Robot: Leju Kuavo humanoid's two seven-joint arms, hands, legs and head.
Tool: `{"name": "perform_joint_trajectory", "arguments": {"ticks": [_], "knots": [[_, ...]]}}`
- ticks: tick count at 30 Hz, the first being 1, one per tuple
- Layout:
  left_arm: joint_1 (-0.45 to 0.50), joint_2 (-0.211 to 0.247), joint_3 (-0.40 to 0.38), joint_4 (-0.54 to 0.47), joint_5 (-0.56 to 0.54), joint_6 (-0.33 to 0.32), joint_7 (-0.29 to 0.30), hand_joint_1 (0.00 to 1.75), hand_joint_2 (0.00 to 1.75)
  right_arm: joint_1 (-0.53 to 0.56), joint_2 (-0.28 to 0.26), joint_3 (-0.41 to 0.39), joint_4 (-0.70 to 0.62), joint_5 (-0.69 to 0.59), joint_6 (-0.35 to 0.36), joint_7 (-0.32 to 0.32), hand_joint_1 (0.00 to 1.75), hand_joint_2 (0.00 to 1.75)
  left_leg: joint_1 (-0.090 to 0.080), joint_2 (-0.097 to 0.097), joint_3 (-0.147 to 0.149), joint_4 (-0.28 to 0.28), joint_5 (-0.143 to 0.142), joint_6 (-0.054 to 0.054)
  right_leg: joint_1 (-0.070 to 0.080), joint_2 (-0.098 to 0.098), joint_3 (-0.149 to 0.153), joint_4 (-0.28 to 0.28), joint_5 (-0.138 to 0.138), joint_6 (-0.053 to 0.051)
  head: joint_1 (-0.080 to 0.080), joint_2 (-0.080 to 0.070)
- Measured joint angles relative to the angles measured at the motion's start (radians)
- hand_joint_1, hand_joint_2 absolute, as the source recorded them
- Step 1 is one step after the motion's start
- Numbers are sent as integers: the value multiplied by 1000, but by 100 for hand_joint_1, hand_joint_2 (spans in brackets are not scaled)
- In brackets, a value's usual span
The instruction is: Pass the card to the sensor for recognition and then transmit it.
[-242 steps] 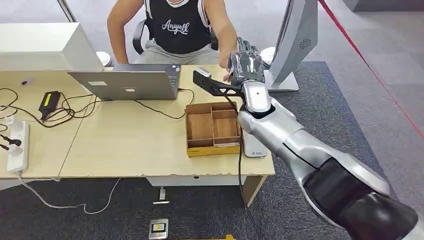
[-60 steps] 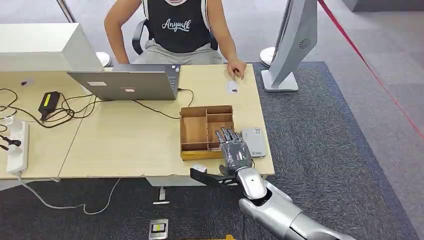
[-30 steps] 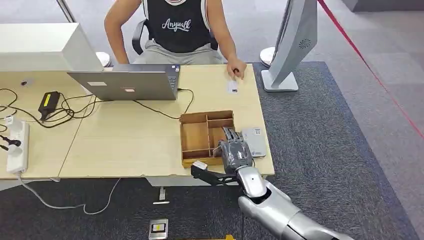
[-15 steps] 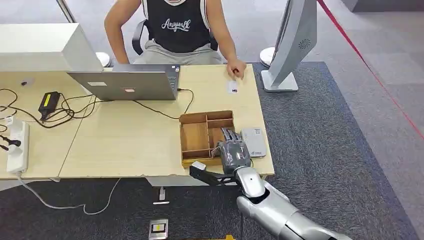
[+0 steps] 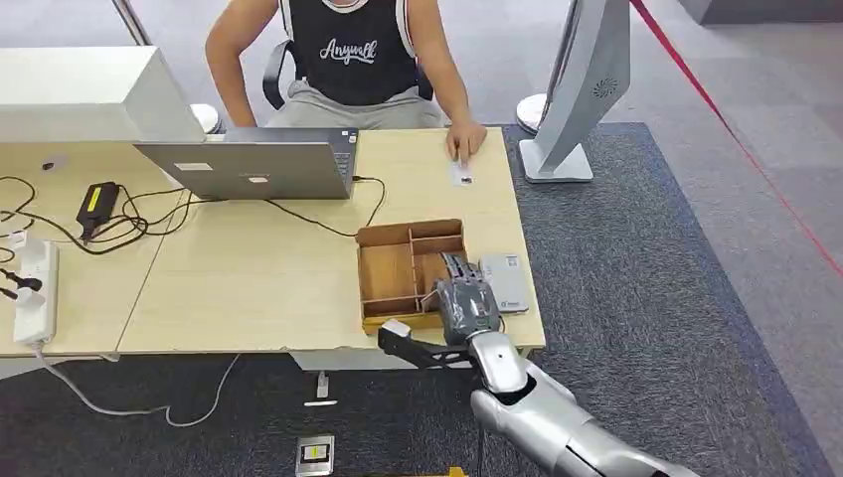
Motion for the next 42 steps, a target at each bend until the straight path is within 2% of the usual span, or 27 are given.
{"name": "perform_joint_trajectory", "arguments": {"ticks": [3, 11, 18, 24, 31, 37, 42], "knots": [[0, 0, -7, 0, 10, 2, 0, 0, 0, -9, -4, -6, -16, 19, -23, 16, 175, 175, 0, 0, 0, 0, 0, 0, 0, 0, 0, 0, 0, 0, 0, 0], [0, 0, -44, 0, 35, 2, -11, 0, 0, -64, -60, -46, -181, 93, 4, 100, 175, 175, 0, 0, 0, 0, 0, 0, 0, 0, 0, 0, 0, 0, 0, 0], [0, 0, -70, 0, 57, 5, -16, 0, 0, -122, -106, -84, -319, 126, 50, 108, 175, 175, 0, 0, 0, 0, 0, 0, 0, 0, 0, 0, 0, 0, 0, 0], [-2, 0, -90, 0, 62, 5, -21, 0, 0, -168, -113, -90, -371, 134, 92, 104, 175, 175, 0, 0, 0, 0, 0, 0, 0, 0, 0, 0, 0, 0, 0, 0], [-16, 0, -119, -1, 54, -4, -6, 0, 0, -254, -102, -68, -346, 82, 178, 78, 175, 175, 0, 0, -1, 0, 0, 0, 0, 0, 0, 0, 0, 0, 0, 0], [-28, 2, -145, -7, 53, -11, 0, 0, 0, -335, -79, -47, -280, 45, 180, 48, 175, 175, 0, 0, -2, 0, 0, 0, 0, 0, -1, 1, 0, 0, 0, 0], [-42, 2, -169, -10, 62, -14, -8, 0, 0, -470, -26, -26, -125, 6, 155, 5, 175, 175, 0, -1, -2, 0, 1, 0, 0, 0, -1, 1, 0, 0, 0, 0]]}}
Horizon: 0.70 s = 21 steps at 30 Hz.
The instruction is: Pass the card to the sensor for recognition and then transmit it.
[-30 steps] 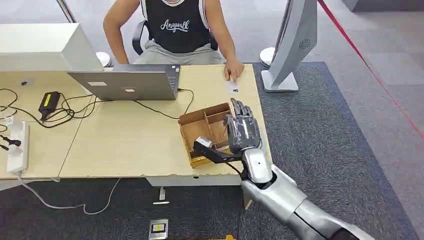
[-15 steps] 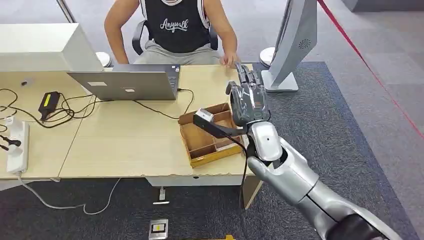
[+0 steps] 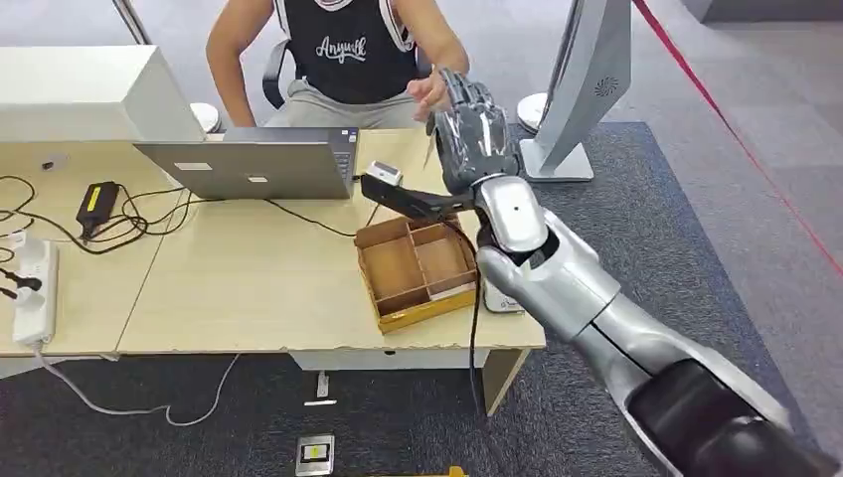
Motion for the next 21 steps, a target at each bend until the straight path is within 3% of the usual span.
{"name": "perform_joint_trajectory", "arguments": {"ticks": [7, 12, 21], "knots": [[-6, 3, -33, -5, 3, -1, -1, 0, 0, -83, 53, 31, 178, -18, -25, 2, 175, 175, 0, -1, 0, 0, 0, 0, 0, 0, 0, 0, 0, 0, 1, 0], [-5, 12, -48, -5, 19, 0, 4, 0, 0, -144, 89, 38, 288, -55, -109, 26, 175, 175, 0, 0, 0, 0, 0, 0, 0, 0, -1, 0, 0, 0, 0, 0], [-2, 21, -58, -5, 47, 10, -7, 0, 0, -193, 158, 38, 415, -100, -187, 34, 175, 175, 0, 0, 0, 0, 0, 0, 0, 0, -1, 0, 0, 0, 0, 0]]}}
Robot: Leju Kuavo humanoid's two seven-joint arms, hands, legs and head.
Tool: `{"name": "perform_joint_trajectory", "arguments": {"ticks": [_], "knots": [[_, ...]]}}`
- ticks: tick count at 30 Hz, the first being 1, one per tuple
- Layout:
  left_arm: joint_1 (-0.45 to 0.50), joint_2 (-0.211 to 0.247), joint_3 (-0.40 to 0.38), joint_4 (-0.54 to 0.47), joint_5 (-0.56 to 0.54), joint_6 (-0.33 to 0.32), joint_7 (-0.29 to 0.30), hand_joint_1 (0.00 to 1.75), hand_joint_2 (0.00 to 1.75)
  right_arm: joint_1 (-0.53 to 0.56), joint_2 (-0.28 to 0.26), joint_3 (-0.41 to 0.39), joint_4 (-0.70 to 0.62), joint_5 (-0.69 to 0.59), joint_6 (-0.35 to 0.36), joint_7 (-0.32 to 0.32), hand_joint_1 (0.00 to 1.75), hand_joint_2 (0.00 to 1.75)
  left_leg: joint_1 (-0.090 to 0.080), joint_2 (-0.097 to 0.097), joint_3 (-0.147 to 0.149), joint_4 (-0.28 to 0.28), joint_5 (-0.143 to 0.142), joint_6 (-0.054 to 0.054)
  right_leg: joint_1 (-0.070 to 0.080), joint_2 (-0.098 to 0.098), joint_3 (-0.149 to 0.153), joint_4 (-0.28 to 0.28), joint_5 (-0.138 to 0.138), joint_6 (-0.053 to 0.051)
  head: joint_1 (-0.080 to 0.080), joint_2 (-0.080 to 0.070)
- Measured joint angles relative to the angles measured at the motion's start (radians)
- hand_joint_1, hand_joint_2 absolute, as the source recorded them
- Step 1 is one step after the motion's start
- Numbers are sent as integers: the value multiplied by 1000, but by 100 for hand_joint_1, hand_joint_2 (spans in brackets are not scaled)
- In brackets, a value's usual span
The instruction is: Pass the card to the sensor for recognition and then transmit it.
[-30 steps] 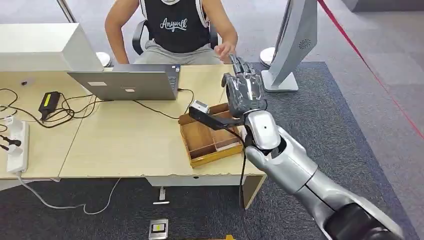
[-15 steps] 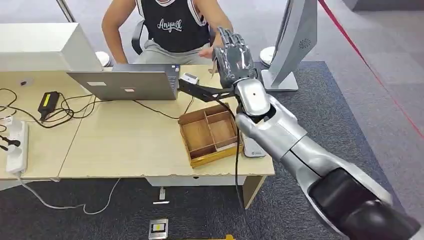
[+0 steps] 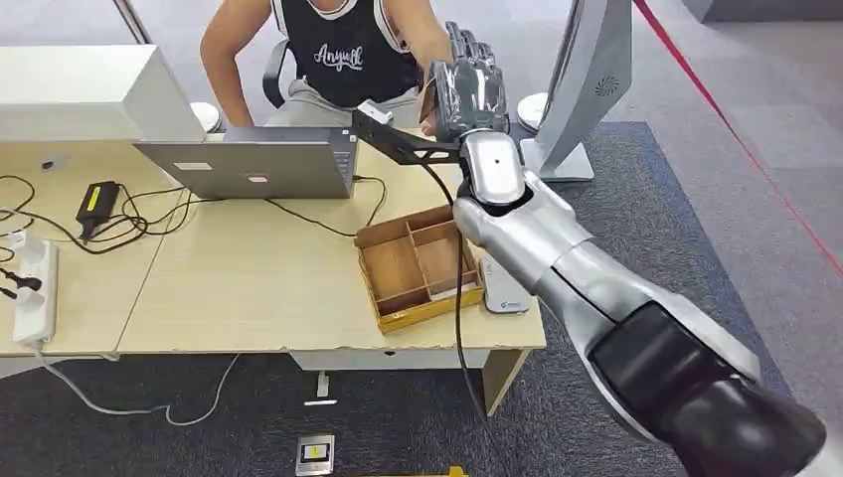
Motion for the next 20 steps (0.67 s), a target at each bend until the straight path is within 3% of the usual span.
{"name": "perform_joint_trajectory", "arguments": {"ticks": [13, 14, 15, 16, 20], "knots": [[5, 3, -16, 0, 11, 3, -5, 0, 0, -6, 63, 3, 115, -9, -10, 11, 175, 175, 0, 0, 0, 0, 0, 0, 0, 0, 0, 0, 0, 0, 0, 0], [7, 4, -16, 0, 15, 3, -6, 0, 0, -6, 66, 5, 122, -9, -10, 11, 161, 175, 0, 0, 0, 0, 0, 0, 0, 0, 0, 0, 0, 0, 0, 0], [10, 5, -16, 0, 17, 3, -6, 0, 0, -6, 69, 6, 127, -10, -10, 11, 105, 175, 0, 0, 0, 0, 0, 0, 0, 0, 0, 0, 0, 0, 0, 0], [13, 6, -16, 0, 18, 3, -6, 0, 0, -7, 71, 7, 133, -10, -9, 11, 0, 175, 0, 0, 0, 0, 0, 0, 0, 0, 0, 0, 0, 0, 0, 0], [26, 9, -16, 0, 26, 3, -13, 0, 0, -7, 79, 13, 153, -8, -9, 11, 0, 175, 0, 0, 0, 0, 0, 0, 0, 0, 0, 0, 0, 0, 0, 0]]}}
